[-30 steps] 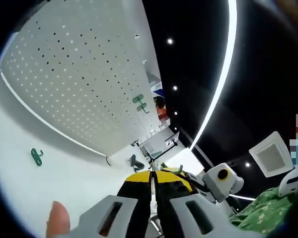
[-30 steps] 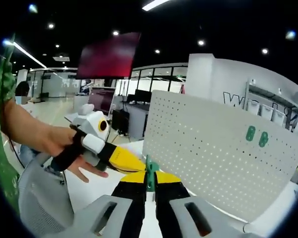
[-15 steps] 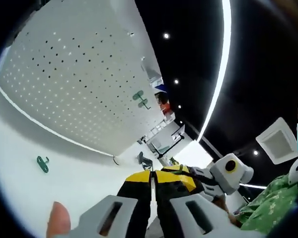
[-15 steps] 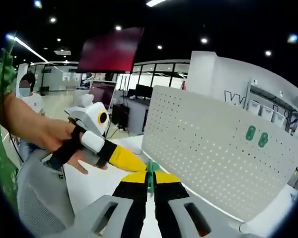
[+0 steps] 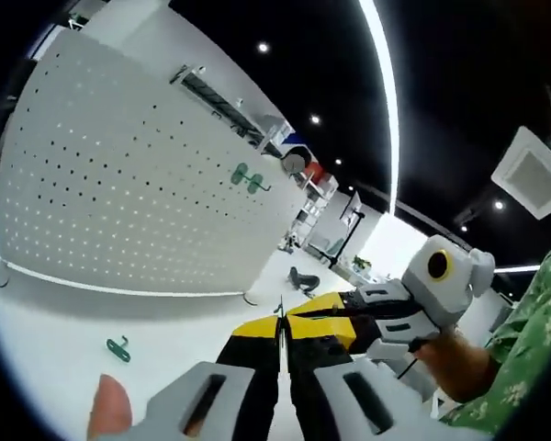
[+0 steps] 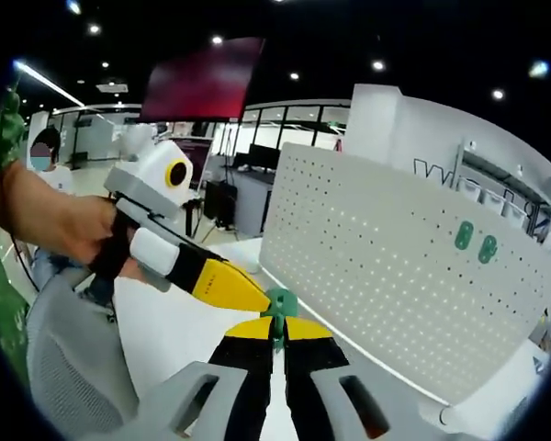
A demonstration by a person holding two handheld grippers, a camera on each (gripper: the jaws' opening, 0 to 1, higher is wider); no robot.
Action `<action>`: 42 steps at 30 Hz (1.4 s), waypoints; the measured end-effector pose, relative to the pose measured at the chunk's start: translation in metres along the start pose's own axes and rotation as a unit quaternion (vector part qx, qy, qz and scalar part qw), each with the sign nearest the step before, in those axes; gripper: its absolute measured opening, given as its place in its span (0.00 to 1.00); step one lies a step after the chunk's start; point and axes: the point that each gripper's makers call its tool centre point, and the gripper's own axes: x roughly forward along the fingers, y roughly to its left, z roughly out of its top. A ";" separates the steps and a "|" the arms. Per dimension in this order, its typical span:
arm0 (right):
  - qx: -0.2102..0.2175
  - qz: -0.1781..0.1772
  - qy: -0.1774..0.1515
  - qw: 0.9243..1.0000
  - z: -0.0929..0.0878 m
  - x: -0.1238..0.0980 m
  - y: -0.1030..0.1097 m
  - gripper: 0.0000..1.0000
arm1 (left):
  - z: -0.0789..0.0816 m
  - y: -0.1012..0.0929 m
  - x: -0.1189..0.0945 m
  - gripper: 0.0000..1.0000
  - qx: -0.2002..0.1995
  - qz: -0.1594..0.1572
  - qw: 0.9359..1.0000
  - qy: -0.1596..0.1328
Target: Insert the hook assembly into the mounting plate slot until the hook locks in place.
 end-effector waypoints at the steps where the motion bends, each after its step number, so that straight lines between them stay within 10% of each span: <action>1: 0.000 0.000 -0.001 1.000 0.000 0.000 0.000 0.02 | 0.000 0.001 0.000 0.01 0.003 0.001 1.000 0.000; 30: -0.003 -0.021 -0.027 0.999 0.010 -0.004 -0.012 0.00 | 0.009 -0.003 -0.002 0.07 0.153 0.037 0.987 -0.011; 42: 0.035 -0.054 -0.038 0.997 0.014 -0.006 -0.030 0.00 | 0.021 -0.003 -0.011 0.20 0.248 0.078 0.964 -0.045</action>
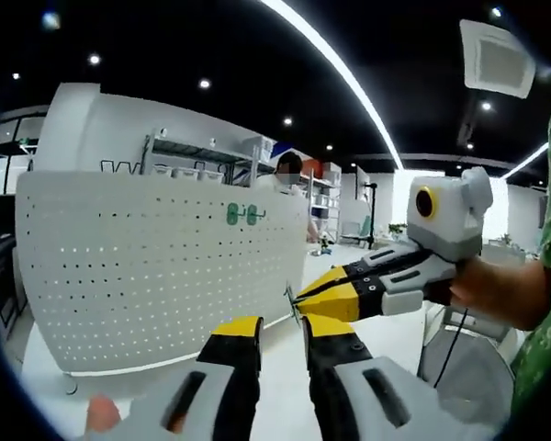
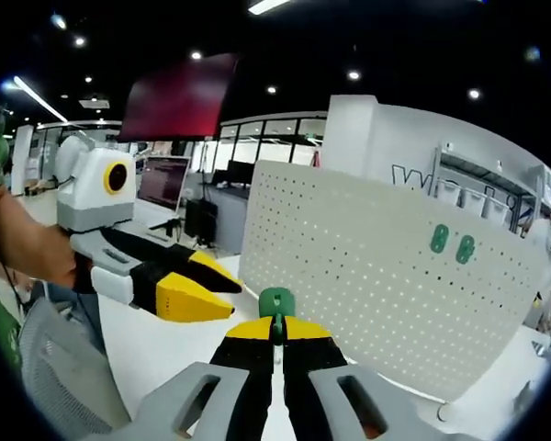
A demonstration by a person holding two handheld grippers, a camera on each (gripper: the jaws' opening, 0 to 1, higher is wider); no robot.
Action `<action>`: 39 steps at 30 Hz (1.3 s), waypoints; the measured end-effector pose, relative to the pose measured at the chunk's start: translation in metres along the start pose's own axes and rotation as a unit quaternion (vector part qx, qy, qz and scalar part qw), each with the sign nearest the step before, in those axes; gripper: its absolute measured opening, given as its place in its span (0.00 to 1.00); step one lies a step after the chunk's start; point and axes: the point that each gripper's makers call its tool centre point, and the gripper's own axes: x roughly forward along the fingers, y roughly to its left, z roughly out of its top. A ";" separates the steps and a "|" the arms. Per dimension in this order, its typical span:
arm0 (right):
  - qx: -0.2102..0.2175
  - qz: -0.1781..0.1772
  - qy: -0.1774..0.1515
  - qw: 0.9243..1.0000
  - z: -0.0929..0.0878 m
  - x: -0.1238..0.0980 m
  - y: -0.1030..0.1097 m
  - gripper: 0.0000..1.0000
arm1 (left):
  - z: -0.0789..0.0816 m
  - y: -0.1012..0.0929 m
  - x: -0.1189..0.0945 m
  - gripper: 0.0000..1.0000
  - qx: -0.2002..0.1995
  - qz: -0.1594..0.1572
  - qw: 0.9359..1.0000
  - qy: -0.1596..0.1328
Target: Insert the hook assembly into the mounting plate slot until the hook locks in place.
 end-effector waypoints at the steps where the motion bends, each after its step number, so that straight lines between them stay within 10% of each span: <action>1: 0.008 -0.006 -0.004 1.000 0.002 0.000 -0.003 0.00 | 0.001 0.000 -0.001 0.20 0.006 0.003 1.000 -0.002; 11: 0.034 -0.039 -0.020 0.998 0.012 0.003 -0.020 0.00 | 0.011 0.003 -0.010 0.31 0.032 0.035 0.999 -0.022; 29: 0.051 -0.076 -0.026 0.995 0.016 0.011 -0.039 0.00 | 0.022 0.007 -0.021 0.98 0.010 0.082 0.996 -0.038; 39: 0.064 -0.116 -0.044 0.990 0.032 0.023 -0.061 0.00 | 0.025 0.003 -0.023 1.00 0.017 0.076 0.996 -0.041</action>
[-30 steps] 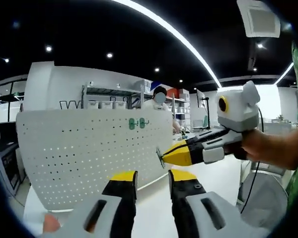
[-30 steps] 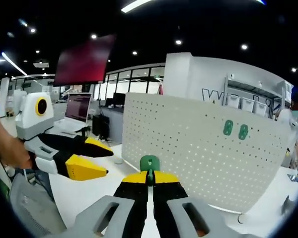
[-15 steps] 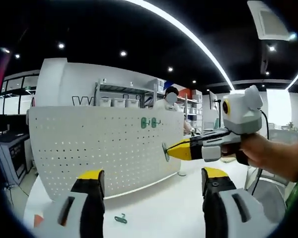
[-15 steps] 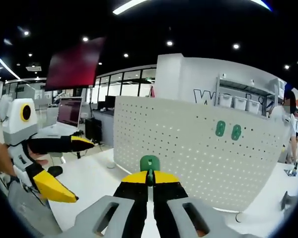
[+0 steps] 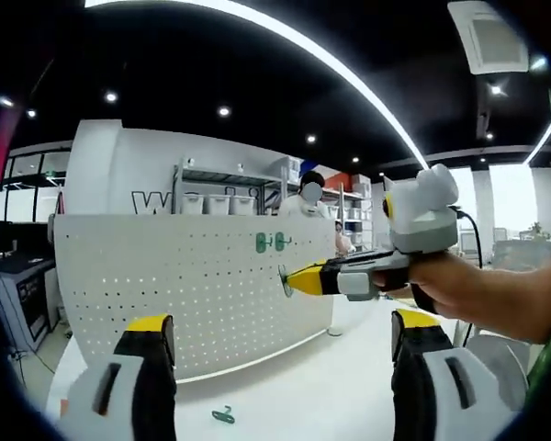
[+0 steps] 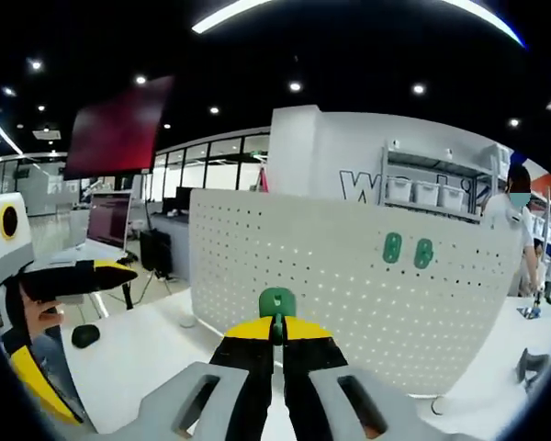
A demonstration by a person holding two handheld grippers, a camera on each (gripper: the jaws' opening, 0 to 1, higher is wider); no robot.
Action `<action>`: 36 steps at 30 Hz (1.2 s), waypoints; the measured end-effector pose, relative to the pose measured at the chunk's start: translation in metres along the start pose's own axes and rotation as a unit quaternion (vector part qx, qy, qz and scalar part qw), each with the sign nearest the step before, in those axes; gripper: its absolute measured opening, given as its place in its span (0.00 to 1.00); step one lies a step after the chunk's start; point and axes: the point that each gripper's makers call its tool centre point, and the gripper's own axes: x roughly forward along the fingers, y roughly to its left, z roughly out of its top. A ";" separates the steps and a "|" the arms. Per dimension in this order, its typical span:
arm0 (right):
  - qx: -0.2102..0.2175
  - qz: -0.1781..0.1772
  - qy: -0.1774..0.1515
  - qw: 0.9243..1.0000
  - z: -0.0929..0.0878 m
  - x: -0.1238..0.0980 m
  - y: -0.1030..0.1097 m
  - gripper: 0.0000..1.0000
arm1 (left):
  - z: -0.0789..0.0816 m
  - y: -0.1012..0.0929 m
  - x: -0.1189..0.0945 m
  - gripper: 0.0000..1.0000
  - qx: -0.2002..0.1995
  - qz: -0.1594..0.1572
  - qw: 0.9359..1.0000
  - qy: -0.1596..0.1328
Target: Insert the hook assembly into the mounting plate slot until the hook locks in place.
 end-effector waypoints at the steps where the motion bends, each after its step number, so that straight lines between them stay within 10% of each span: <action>1: 0.002 -0.010 -0.005 1.000 0.003 0.004 -0.004 0.00 | -0.001 0.000 0.000 1.00 0.000 0.000 1.000 0.001; 15: 0.023 -0.086 -0.052 0.995 0.044 0.067 -0.053 0.00 | -0.007 0.009 -0.010 1.00 -0.001 0.001 1.000 0.003; 36: 0.025 -0.144 -0.057 0.988 0.046 0.115 -0.104 0.00 | -0.017 0.030 -0.004 1.00 -0.013 0.013 1.000 0.007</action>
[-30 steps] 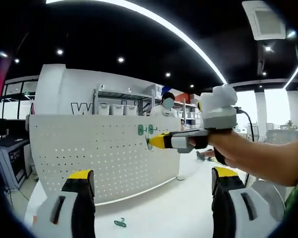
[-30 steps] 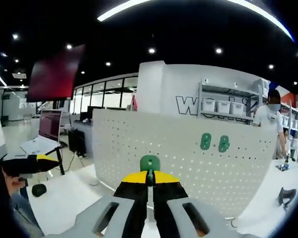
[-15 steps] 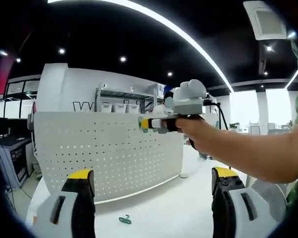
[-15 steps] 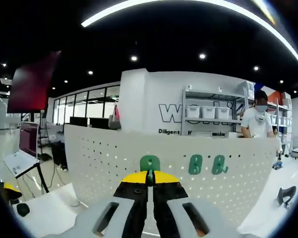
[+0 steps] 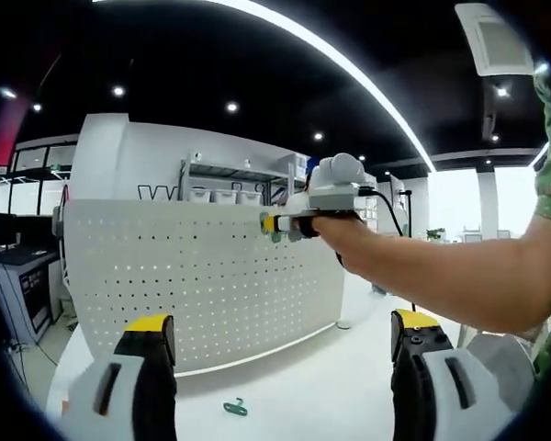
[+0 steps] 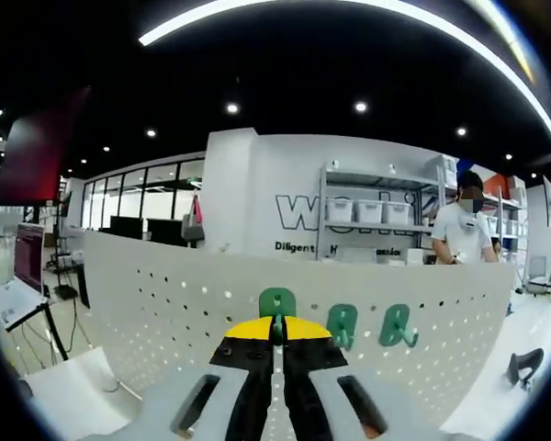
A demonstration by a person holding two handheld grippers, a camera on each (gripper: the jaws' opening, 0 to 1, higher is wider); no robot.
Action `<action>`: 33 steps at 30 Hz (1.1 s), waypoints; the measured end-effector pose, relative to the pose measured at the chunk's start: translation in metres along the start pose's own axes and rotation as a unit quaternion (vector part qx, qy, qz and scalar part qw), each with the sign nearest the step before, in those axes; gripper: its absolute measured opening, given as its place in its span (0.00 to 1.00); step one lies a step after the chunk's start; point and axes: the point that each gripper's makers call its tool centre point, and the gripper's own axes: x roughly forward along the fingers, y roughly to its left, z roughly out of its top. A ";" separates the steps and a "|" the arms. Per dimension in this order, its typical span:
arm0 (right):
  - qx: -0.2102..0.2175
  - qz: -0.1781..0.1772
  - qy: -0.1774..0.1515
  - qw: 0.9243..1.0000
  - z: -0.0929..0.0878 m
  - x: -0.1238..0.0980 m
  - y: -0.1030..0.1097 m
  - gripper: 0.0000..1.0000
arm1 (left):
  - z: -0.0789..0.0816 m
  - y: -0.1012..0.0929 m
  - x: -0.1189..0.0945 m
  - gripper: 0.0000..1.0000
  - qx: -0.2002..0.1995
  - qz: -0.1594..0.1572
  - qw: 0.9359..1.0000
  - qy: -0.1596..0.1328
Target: Insert the hook assembly into the mounting plate slot until the hook locks in place.
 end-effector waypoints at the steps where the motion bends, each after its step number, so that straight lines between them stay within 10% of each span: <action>1: -0.001 0.000 0.001 1.000 -0.001 0.001 0.000 0.00 | 0.000 0.000 0.000 1.00 0.001 0.001 1.000 0.001; 33: 0.012 -0.030 -0.008 0.999 -0.004 0.017 -0.005 0.01 | -0.010 0.008 0.001 0.94 -0.005 -0.005 1.000 0.011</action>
